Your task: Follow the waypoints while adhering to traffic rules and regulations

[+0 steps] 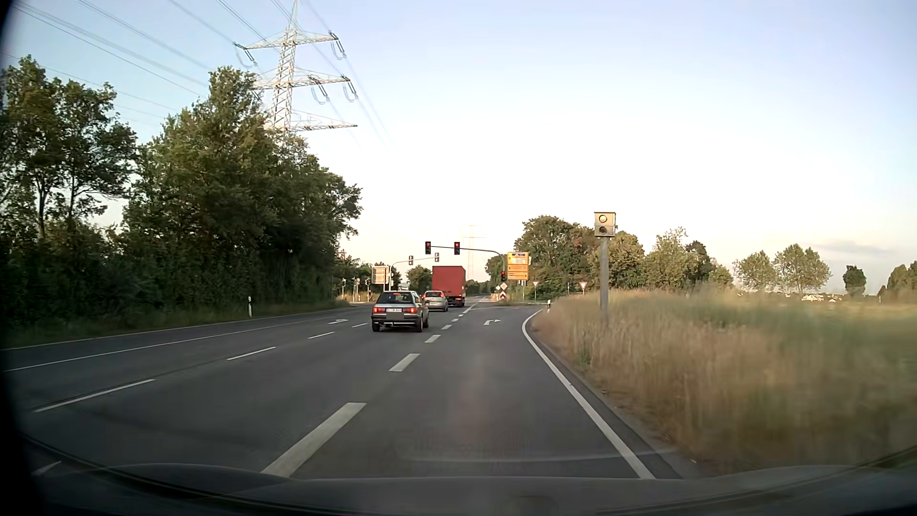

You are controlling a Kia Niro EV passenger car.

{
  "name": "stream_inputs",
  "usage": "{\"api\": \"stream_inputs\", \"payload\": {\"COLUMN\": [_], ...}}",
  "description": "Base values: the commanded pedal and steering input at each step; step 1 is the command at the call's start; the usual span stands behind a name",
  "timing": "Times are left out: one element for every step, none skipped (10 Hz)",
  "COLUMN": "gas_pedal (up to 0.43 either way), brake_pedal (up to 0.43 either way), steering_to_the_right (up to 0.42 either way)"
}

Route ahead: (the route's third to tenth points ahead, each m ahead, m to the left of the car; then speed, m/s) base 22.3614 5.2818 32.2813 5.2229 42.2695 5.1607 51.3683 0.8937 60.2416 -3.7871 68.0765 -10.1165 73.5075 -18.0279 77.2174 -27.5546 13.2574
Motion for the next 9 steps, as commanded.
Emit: {"api": "stream_inputs", "payload": {"gas_pedal": [0.000,0.000,0.000,0.000,0.000,0.000,0.000,0.000,0.000], "brake_pedal": [0.213,0.213,0.213,0.213,0.213,0.213,0.213,0.213,0.220], "steering_to_the_right": [0.002,0.003,0.003,0.004,0.005,0.005,0.006,0.008,0.009]}}
